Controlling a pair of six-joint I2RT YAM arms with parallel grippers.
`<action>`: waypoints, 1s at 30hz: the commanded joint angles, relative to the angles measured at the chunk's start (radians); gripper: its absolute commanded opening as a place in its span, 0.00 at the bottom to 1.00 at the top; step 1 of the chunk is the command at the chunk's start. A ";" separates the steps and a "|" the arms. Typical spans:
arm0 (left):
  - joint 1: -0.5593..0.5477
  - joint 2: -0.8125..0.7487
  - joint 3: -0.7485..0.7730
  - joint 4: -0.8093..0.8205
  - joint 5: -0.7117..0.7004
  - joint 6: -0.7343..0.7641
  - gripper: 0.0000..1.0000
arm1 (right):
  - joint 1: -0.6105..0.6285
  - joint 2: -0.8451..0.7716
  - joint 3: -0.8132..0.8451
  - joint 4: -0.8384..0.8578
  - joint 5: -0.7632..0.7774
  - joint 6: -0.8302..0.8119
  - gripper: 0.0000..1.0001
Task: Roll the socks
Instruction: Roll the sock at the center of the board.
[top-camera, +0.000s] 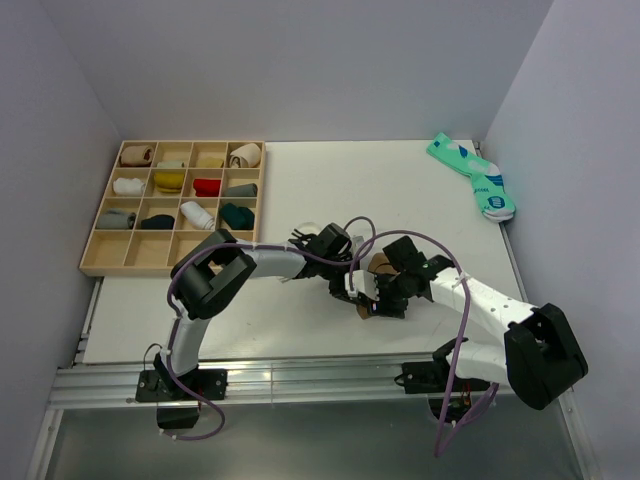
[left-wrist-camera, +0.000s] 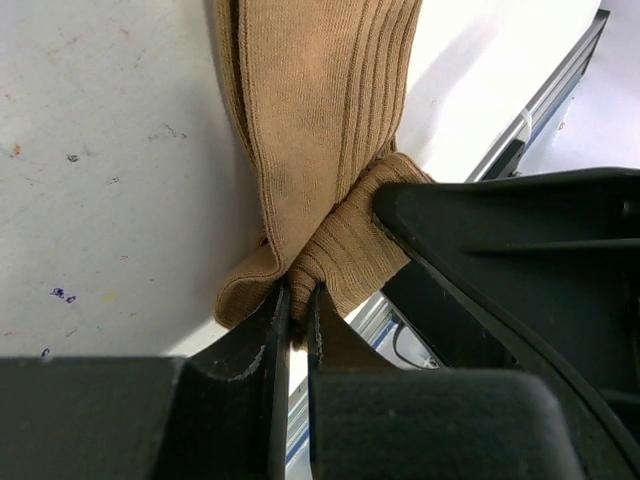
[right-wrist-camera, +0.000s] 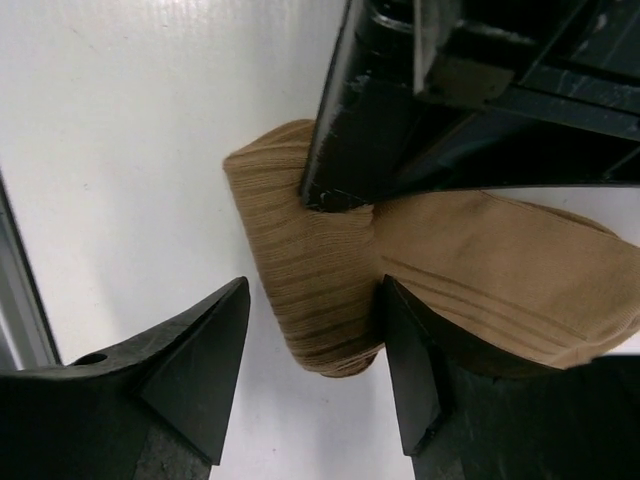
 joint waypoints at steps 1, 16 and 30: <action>-0.006 0.038 -0.041 -0.060 -0.048 0.008 0.00 | 0.007 0.007 -0.018 0.046 0.047 0.026 0.62; 0.015 -0.143 -0.159 0.083 -0.127 -0.077 0.31 | 0.006 0.019 -0.055 0.103 0.054 0.067 0.40; 0.117 -0.102 0.069 -0.064 -0.113 0.128 0.48 | 0.007 0.013 -0.050 0.091 0.067 0.061 0.39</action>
